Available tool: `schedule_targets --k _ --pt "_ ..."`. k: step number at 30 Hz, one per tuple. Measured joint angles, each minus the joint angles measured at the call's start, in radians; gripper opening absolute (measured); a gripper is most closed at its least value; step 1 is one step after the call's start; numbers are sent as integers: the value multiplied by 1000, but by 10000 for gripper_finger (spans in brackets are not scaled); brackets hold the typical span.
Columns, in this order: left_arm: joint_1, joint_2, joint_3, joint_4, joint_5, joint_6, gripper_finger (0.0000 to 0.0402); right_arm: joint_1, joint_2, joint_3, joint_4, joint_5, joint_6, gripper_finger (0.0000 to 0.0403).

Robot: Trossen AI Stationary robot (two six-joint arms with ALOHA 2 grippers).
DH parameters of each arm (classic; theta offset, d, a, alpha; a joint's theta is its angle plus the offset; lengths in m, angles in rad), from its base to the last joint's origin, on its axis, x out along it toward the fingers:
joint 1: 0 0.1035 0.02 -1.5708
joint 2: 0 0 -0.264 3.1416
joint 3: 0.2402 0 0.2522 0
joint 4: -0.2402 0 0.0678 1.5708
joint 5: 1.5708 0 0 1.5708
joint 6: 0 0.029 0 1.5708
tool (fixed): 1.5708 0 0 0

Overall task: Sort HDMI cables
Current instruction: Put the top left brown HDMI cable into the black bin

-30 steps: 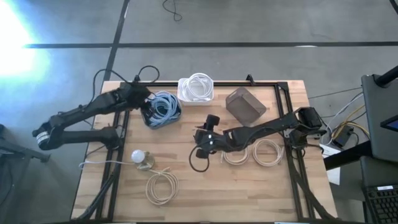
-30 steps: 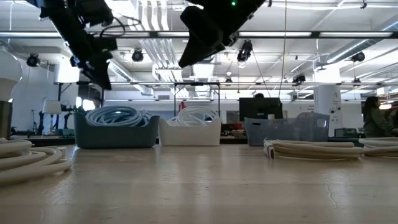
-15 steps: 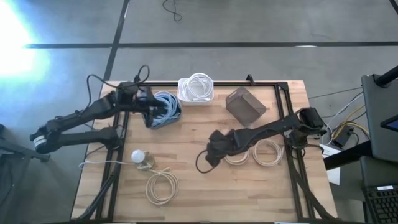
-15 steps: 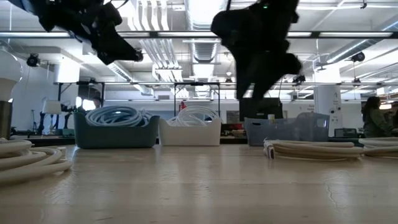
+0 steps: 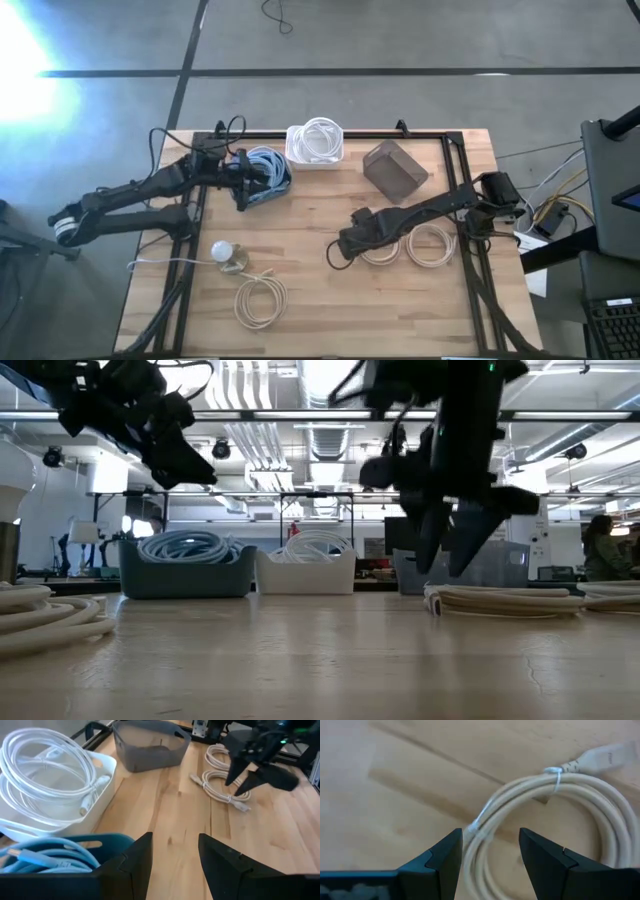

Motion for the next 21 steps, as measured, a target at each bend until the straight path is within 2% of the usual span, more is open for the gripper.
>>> schedule_targets --k 8,14,17,21 --pt "0 0 -6 0 0 -22 163 -69 0 -146 283 -37 -10 192" --pt "0 0 -6 -1 0 -27 163 -110 -6 -203 319 -43 -65 186" --pt "0 0 -6 -1 0 -27 163 -117 -6 -204 325 -47 -168 165" --pt "0 0 -6 -1 0 -27 163 -119 4 -157 320 -30 -323 113"
